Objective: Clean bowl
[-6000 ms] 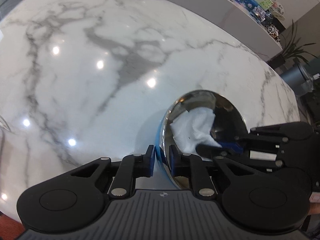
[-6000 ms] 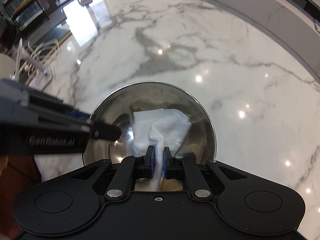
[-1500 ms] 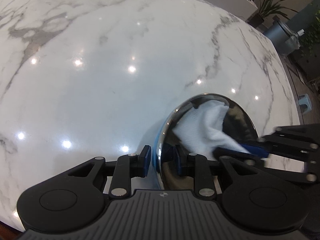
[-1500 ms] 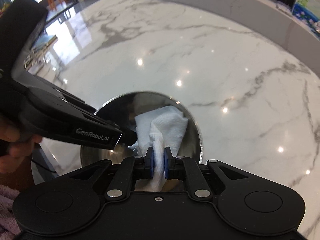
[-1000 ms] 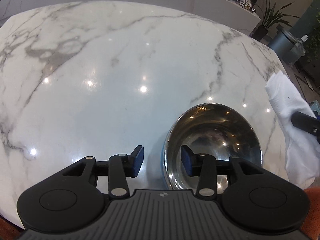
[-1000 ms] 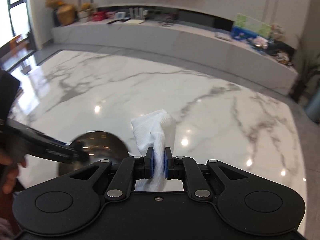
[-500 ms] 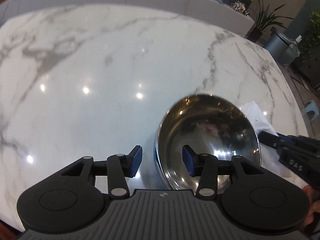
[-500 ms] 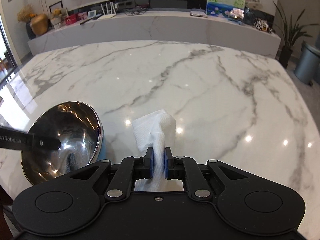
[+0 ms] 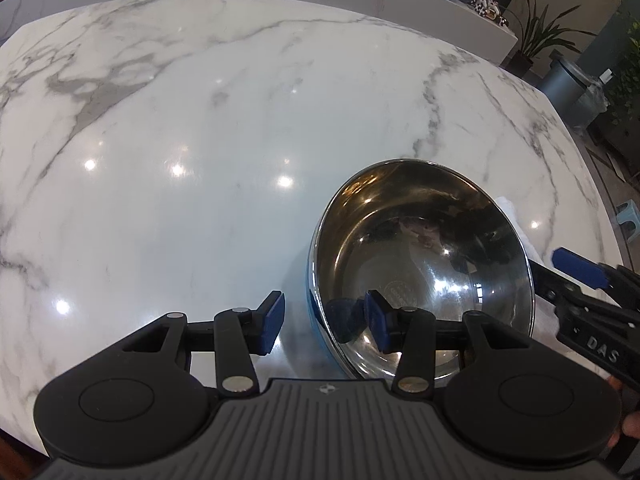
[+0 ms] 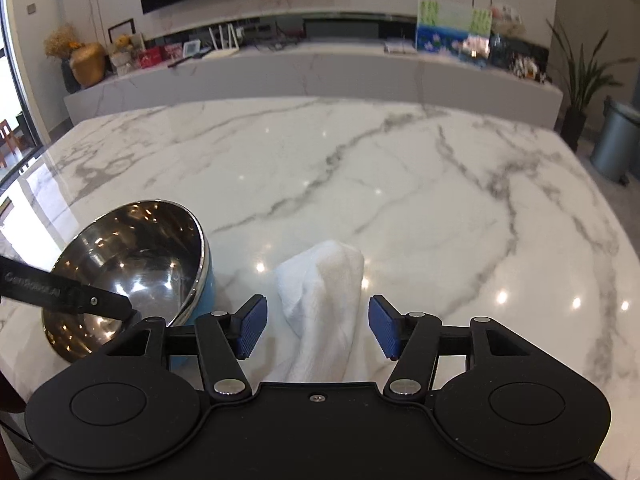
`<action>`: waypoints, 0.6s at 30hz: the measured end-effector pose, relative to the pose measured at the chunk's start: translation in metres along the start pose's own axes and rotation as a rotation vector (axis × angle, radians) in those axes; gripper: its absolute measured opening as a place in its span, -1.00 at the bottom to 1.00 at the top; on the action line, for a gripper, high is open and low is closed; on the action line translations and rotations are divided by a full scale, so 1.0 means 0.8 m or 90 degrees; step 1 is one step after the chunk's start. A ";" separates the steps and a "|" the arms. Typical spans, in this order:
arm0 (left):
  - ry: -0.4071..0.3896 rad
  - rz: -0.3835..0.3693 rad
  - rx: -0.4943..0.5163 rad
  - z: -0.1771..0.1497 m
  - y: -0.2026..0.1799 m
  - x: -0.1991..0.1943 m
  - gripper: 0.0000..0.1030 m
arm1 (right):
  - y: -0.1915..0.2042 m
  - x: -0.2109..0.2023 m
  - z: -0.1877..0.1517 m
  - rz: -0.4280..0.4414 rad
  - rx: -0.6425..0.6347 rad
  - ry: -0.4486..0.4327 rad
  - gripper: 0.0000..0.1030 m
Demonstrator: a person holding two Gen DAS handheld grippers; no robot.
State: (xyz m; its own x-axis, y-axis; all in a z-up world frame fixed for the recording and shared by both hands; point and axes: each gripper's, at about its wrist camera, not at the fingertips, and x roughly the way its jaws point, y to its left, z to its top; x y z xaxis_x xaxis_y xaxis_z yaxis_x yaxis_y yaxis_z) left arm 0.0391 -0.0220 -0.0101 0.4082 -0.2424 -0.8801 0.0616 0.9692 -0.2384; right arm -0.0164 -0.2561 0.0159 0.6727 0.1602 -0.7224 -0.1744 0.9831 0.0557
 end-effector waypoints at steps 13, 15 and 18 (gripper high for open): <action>-0.015 -0.001 -0.013 -0.002 0.003 0.000 -0.18 | 0.005 0.014 -0.034 -0.036 0.033 -0.026 -0.35; -0.018 0.000 -0.013 -0.003 0.003 0.000 -0.18 | 0.006 0.016 -0.035 -0.041 0.032 -0.026 -0.48; -0.024 -0.002 -0.012 -0.005 0.001 0.000 -0.18 | 0.008 0.018 -0.036 -0.047 0.029 -0.023 -0.55</action>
State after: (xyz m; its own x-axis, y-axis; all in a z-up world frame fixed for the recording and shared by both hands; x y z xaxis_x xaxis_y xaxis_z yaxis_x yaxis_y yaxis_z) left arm 0.0356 -0.0214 -0.0123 0.4416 -0.2430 -0.8637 0.0461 0.9675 -0.2486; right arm -0.0285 -0.2504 -0.0138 0.7084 0.0888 -0.7002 -0.0909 0.9953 0.0343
